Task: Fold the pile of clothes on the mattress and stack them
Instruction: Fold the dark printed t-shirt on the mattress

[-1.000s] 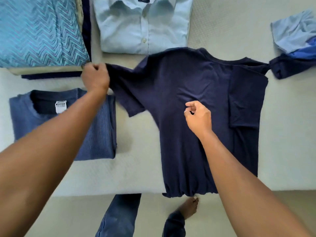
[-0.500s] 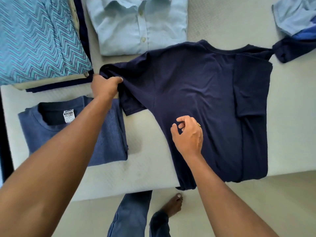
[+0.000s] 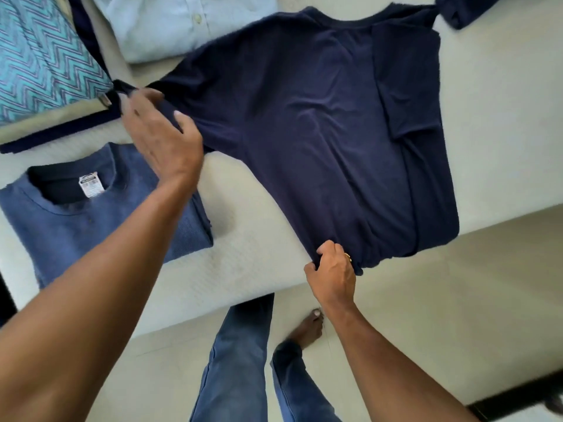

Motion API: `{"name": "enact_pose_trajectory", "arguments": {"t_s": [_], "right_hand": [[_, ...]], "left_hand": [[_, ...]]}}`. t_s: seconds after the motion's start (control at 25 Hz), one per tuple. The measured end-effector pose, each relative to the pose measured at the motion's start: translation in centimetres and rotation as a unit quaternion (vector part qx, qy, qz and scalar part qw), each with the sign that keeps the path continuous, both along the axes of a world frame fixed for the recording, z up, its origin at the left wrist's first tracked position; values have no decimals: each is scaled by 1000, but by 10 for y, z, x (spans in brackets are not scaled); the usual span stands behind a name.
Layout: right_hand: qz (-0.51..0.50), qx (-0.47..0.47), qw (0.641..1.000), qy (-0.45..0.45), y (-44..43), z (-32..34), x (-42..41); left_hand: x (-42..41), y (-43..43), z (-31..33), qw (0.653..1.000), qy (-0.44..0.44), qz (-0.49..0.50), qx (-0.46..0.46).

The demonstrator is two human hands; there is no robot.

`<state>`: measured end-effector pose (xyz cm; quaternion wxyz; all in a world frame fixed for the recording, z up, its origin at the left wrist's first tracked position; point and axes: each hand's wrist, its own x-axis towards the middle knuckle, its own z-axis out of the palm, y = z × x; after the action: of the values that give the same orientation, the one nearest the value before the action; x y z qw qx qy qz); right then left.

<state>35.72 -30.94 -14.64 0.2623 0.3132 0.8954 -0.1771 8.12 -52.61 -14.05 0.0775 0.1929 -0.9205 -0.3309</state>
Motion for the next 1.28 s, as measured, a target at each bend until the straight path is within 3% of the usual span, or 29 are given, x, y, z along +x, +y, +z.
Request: {"name": "enact_pose_trajectory", "arguments": {"t_s": [0.04,0.08,0.16,0.2,0.24,0.32,0.44,0.6,0.72,0.8,1.04,1.28], "right_hand": [[-5,3,1000,-4,2,0,8],[-13,6,1000,-3,4,2,16],[-15,6,1000,4,6,1,27],[-9,3,1000,12,6,0,31],[-1,-2,1000,22,7,-1,34],[28,-30,998,45,8,0,39],[66,-156,982,86,2,6,46],[85,-232,964,99,-6,3,54],[-44,-186,974,118,2,-7,64],[-71,-153,977,131,7,-13,70],[20,-178,972,150,16,-5,8],[148,-161,951,219,15,14,-170]], "left_hand": [[16,12,-6,999,-42,-12,26],[32,27,-13,985,-133,-3,109],[53,52,-25,890,-333,49,308],[57,61,-28,850,-376,50,365],[57,68,-31,839,-380,37,387],[53,79,-29,855,-332,37,398],[50,80,-31,886,-234,98,387],[47,69,-43,889,-255,87,371],[40,66,-48,857,-286,82,420],[33,61,-48,829,-282,105,472],[11,54,-35,778,-201,193,563],[-23,28,-24,749,-96,294,586]]}}
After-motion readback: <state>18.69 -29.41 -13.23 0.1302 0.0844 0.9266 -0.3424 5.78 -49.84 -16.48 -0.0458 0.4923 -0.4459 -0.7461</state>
